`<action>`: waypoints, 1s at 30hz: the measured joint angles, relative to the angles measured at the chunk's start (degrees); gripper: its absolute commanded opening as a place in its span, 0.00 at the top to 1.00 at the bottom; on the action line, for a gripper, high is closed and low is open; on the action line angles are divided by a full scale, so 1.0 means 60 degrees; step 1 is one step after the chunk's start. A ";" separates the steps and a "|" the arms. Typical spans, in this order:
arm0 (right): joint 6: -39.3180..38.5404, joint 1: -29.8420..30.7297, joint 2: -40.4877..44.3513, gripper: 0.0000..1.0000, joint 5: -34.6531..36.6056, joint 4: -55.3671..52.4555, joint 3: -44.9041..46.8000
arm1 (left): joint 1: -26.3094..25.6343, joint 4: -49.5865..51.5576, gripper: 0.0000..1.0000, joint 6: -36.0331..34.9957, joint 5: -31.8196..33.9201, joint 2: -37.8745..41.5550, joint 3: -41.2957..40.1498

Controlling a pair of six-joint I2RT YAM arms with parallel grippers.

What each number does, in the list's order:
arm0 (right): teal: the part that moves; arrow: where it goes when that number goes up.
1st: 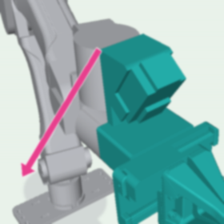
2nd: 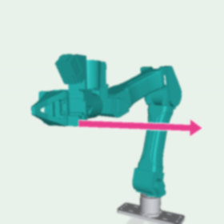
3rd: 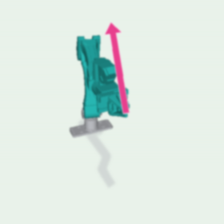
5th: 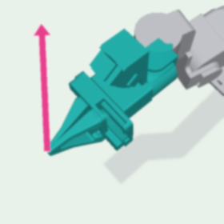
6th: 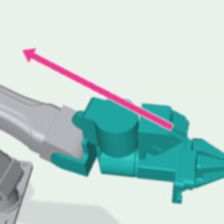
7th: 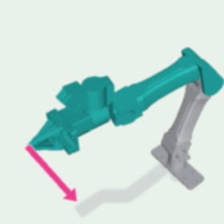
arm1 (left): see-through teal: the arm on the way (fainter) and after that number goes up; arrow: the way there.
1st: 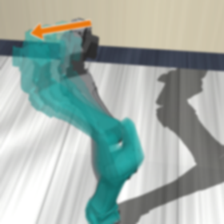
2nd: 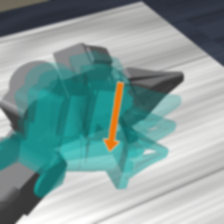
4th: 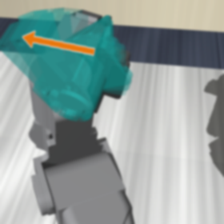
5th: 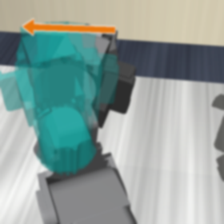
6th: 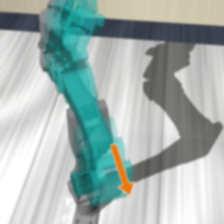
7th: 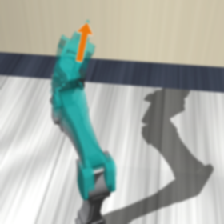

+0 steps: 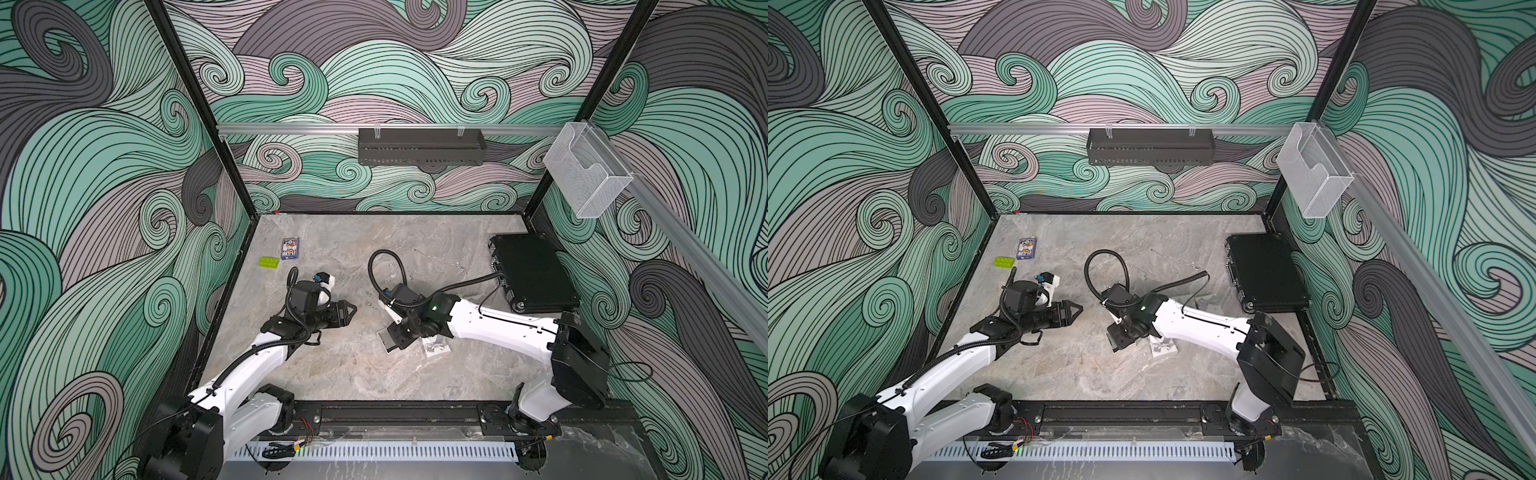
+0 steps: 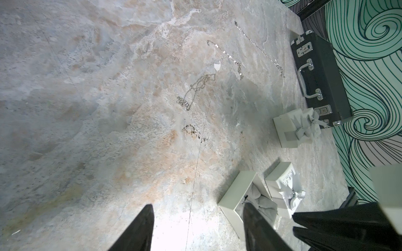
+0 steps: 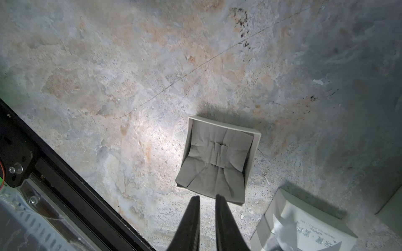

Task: Take the necklace out of the lift-off lid jewelry box
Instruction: Place the inner lining in the jewelry box.

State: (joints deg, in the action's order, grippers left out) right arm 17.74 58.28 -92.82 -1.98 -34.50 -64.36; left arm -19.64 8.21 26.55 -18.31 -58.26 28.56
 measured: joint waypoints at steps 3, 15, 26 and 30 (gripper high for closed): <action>0.0004 0.0000 -0.0353 0.84 -0.0149 -0.0007 0.0000 | 0.0000 0.0025 0.36 0.0000 -0.0040 0.0142 0.0000; 0.0004 0.0000 -0.1574 0.84 -0.0579 0.0157 -0.0018 | 0.0000 0.0237 0.36 0.0007 -0.0069 0.0798 0.0004; -0.0007 0.0000 -0.1628 0.80 -0.0627 0.0062 -0.0120 | 0.0000 0.0291 0.36 0.0007 -0.0080 0.0812 0.0004; -0.0087 0.0000 -0.1384 0.79 -0.0397 -0.0204 -0.0372 | 0.0000 0.0288 0.36 0.0007 -0.0135 0.0809 0.0004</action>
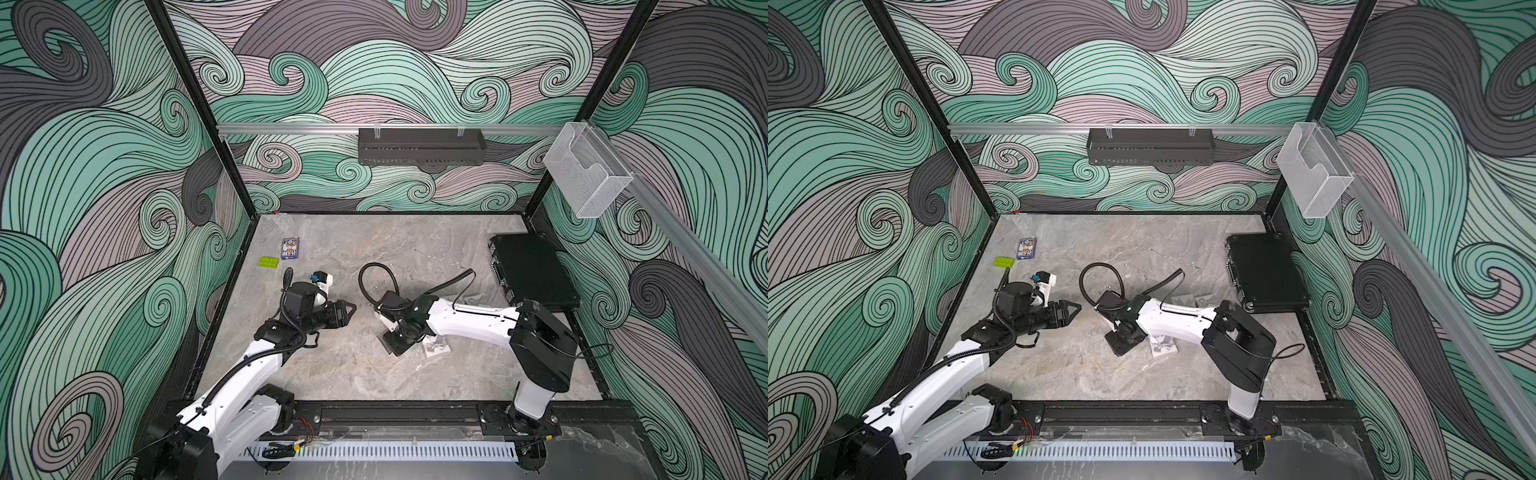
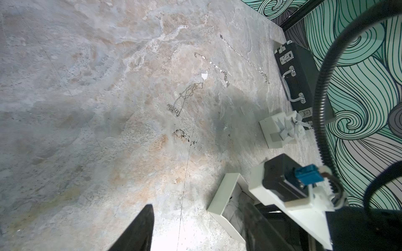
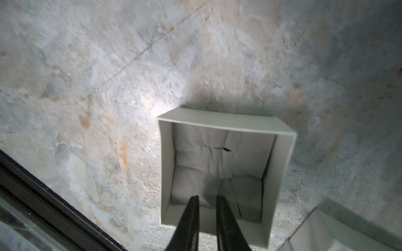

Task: Take the necklace out of the lift-off lid jewelry box
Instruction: Place the inner lining in the jewelry box.

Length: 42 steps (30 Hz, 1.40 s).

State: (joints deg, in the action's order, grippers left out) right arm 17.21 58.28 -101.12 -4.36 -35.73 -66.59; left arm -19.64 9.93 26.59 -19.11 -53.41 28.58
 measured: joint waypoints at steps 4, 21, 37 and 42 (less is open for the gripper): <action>-0.0095 0.0000 0.0106 0.79 0.0175 -0.0080 -0.0339 | 0.0000 0.0000 0.36 0.0000 -0.0047 0.0000 0.0000; -0.0229 -0.0007 -0.1239 0.81 -0.0055 0.0849 -0.0543 | 0.0000 0.0000 0.36 0.0004 -0.0095 0.0004 0.0000; -0.0273 -0.0259 0.1949 0.37 0.1413 -0.0055 0.0109 | 0.0000 -0.0007 0.36 0.0004 -0.0117 0.0004 -0.0004; -0.0044 -0.1366 0.3453 0.20 0.1665 -0.0426 0.1344 | -0.0004 -0.0018 0.32 0.0004 -0.0142 0.0011 -0.0087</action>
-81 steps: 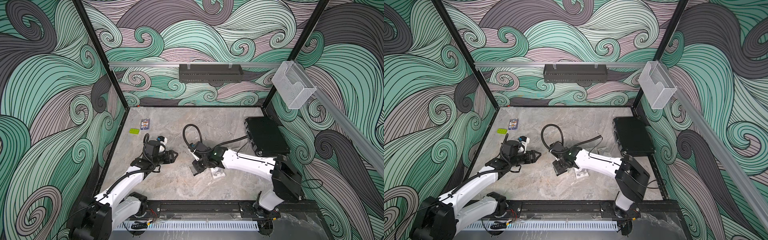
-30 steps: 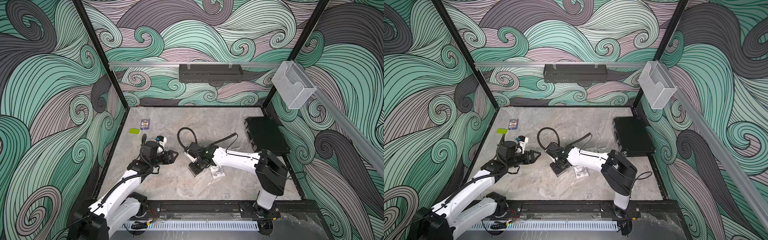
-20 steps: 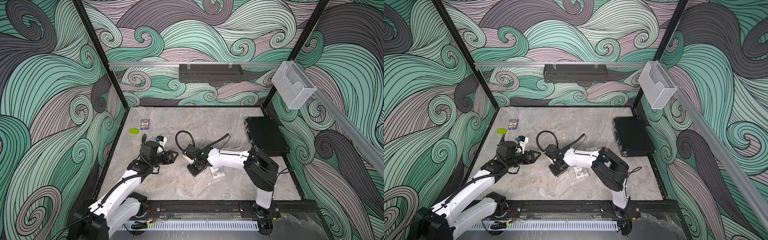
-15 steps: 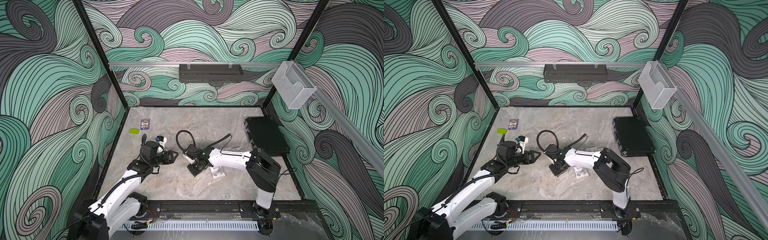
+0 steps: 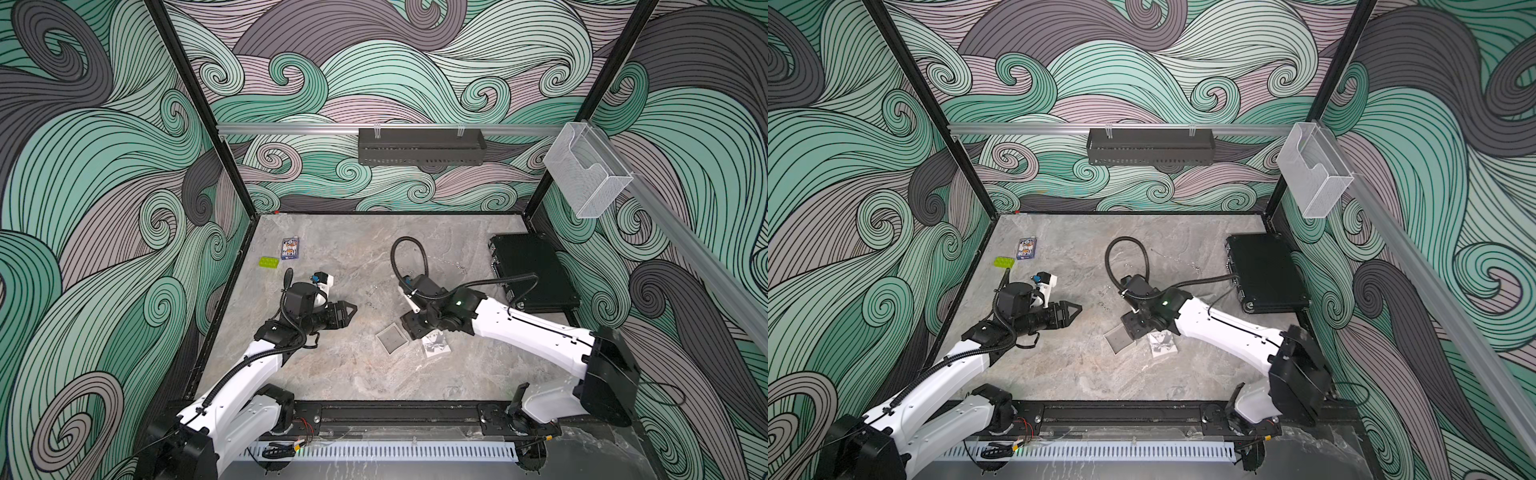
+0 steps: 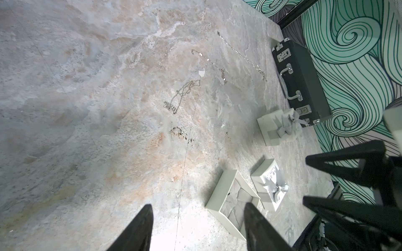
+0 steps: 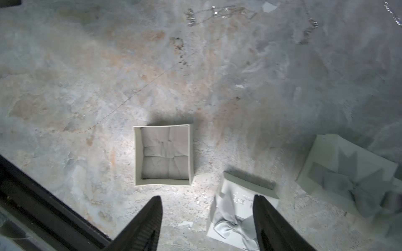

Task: Take the necklace out of the lift-off lid jewelry box
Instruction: Place the inner lining in the jewelry box, then pick up the lid from the center of the board.

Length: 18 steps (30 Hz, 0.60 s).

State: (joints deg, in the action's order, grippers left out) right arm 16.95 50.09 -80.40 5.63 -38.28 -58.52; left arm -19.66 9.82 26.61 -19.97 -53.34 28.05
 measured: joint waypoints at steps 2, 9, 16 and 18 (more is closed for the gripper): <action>0.0084 -0.0619 0.0339 0.17 -0.0076 -0.0120 0.0576 | -0.0004 0.0007 0.31 0.0000 -0.0004 0.0004 -0.0029; 0.0219 -0.1155 0.0419 0.08 -0.0739 -0.0470 0.1512 | -0.0084 -0.0040 0.27 -0.0004 -0.0080 0.0000 -0.0033; 0.0288 -0.1155 -0.0317 0.06 -0.1151 -0.0127 0.1566 | -0.0237 -0.0073 0.26 -0.0004 -0.0157 0.0000 -0.0033; 0.0321 -0.1155 -0.0470 0.05 -0.1282 -0.0004 0.1621 | -0.0255 -0.0069 0.24 -0.0004 -0.0164 0.0000 -0.0033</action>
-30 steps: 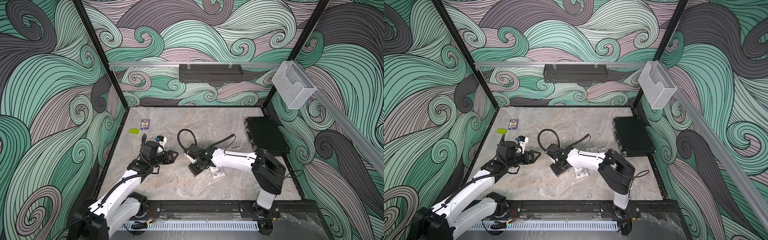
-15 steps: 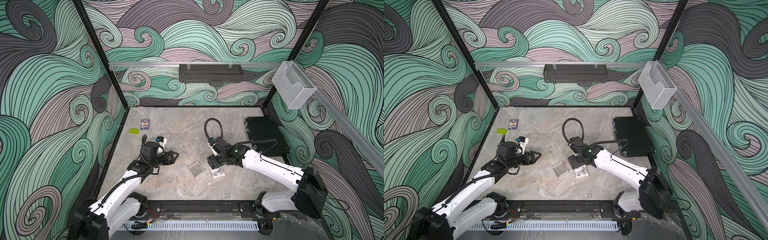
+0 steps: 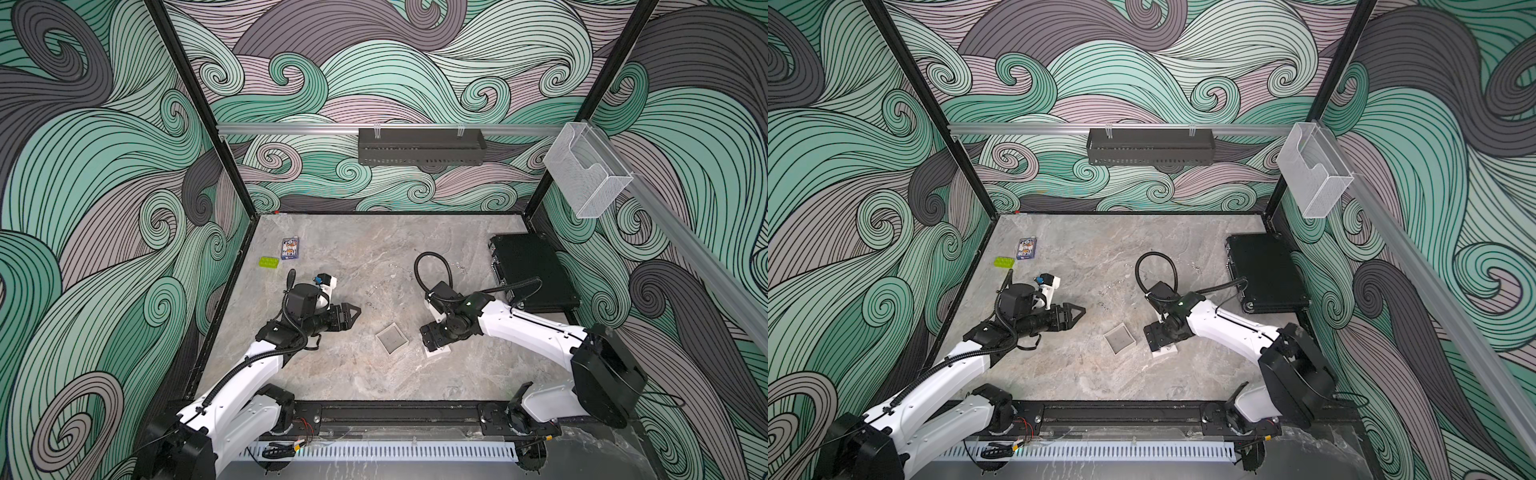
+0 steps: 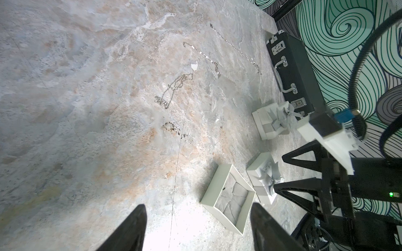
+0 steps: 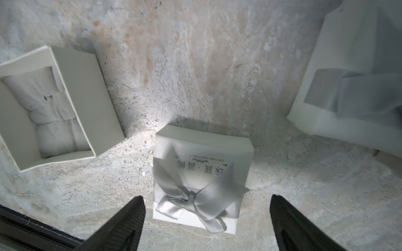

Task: Take the necklace out of the lift-off lid jewelry box
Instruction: Pick up the lid from the center of the board.

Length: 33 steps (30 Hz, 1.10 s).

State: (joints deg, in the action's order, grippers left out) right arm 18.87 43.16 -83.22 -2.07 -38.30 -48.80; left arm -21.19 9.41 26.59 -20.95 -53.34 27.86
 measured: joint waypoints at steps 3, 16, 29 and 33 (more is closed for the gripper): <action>0.0044 0.0011 -0.0066 0.05 -0.0168 0.0171 0.0098 | -0.0004 0.0004 0.22 -0.0004 0.0007 0.0000 0.0000; 0.0361 0.0412 -0.0623 0.09 0.0233 0.0463 0.0219 | -0.0004 0.0007 0.21 -0.0004 0.0018 0.0000 0.0000; 0.0433 0.0852 -0.0776 0.23 0.0769 0.0452 0.0219 | -0.0266 -0.0022 0.22 0.0004 0.0018 0.0178 -0.0364; 0.0211 0.0852 -0.0280 0.23 0.0503 0.0433 0.0160 | -0.0546 0.0000 0.24 0.0007 0.0025 0.0178 -0.0707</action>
State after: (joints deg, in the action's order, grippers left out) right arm 20.14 48.27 -84.90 0.95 -35.70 -47.83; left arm -24.47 9.41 26.63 -20.80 -52.27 23.62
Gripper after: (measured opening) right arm 0.772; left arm 0.766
